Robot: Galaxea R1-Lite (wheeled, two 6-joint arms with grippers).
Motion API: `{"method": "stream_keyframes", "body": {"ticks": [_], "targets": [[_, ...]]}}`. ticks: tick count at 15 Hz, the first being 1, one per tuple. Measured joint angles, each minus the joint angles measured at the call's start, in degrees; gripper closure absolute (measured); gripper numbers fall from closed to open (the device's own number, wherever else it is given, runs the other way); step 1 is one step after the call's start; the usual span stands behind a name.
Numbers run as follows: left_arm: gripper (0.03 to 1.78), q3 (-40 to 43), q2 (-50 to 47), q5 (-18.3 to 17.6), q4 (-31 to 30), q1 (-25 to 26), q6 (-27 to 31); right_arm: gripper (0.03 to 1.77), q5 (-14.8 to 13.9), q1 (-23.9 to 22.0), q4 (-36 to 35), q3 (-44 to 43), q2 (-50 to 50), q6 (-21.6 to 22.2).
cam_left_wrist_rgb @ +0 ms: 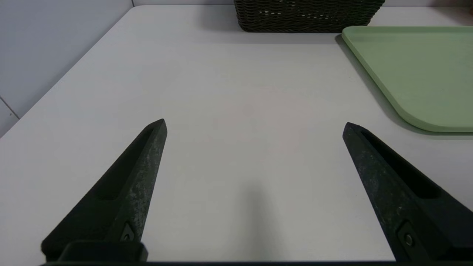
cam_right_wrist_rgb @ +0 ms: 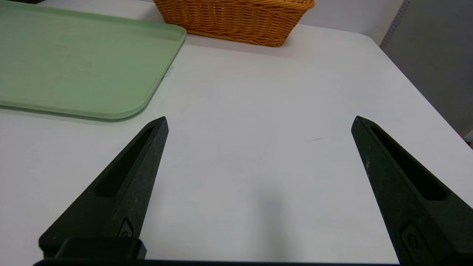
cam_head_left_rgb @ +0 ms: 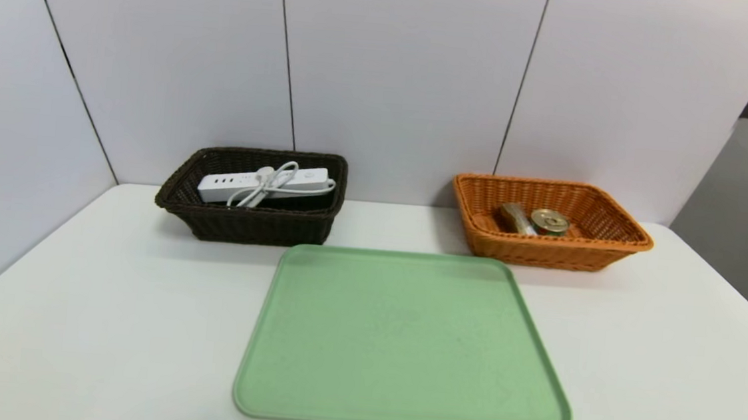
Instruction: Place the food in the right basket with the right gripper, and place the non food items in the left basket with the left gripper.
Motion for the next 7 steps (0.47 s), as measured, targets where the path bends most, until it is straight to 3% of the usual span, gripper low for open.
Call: {"method": "stream_keyframes", "body": {"ticks": [7], "targets": [[0.12,0.0,0.0,-0.02,0.0,0.02,0.0,0.09,-0.2,-0.02,-0.02,0.0,0.0,0.38]]}}
